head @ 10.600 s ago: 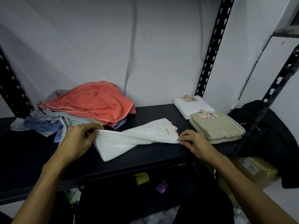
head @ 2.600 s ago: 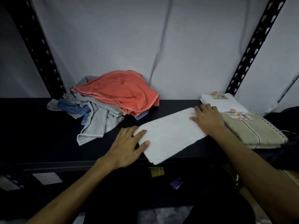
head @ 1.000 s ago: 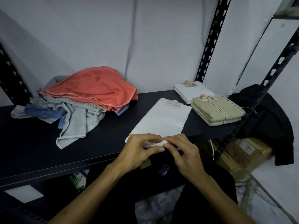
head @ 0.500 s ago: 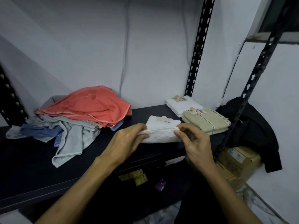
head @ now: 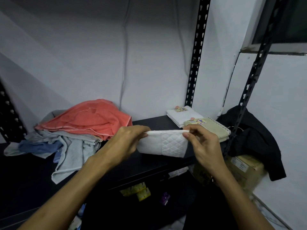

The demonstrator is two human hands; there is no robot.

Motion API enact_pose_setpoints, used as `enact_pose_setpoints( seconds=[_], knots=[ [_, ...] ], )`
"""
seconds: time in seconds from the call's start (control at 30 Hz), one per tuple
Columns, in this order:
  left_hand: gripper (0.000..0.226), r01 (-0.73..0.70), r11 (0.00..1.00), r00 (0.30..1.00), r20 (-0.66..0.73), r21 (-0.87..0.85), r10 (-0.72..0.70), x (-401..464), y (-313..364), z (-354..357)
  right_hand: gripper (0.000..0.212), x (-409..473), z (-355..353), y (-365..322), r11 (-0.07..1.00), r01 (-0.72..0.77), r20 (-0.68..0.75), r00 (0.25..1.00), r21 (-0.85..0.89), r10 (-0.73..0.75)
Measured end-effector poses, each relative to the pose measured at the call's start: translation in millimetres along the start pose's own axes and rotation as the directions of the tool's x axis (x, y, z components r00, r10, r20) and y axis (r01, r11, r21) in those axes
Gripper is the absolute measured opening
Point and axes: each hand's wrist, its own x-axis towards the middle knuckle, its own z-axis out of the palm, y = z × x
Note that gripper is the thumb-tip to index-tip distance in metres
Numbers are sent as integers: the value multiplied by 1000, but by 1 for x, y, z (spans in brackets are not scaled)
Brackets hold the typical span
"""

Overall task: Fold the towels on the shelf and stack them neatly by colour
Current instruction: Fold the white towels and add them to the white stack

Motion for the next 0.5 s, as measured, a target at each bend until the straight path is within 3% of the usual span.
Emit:
enact_pose_setpoints(
  seconds=[0.07,0.17,0.27,0.33,0.4,0.5],
  knots=[
    [12,-2,1000,999,-53,-14,1,1,2,-5,10,1,-6,-3,1000,1,17,1000,-8,-1],
    [10,96,988,980,-161,-120,-115,6,4,-14,8,8,-14,-10,999,-31,40,999,33,30],
    [8,132,980,974,-163,-149,-156,23,4,-19,5,26,-17,-16,993,-71,30,997,90,69],
    [5,205,955,967,-110,-215,-232,36,-6,-16,5,42,-18,-8,985,-140,19,990,98,139],
    [3,319,896,941,-7,-310,-337,49,-23,-5,1,56,-15,12,947,-300,53,954,115,296],
    [3,454,815,891,160,-361,-426,59,-53,30,6,64,-8,55,800,-581,151,814,154,562]
  ],
)
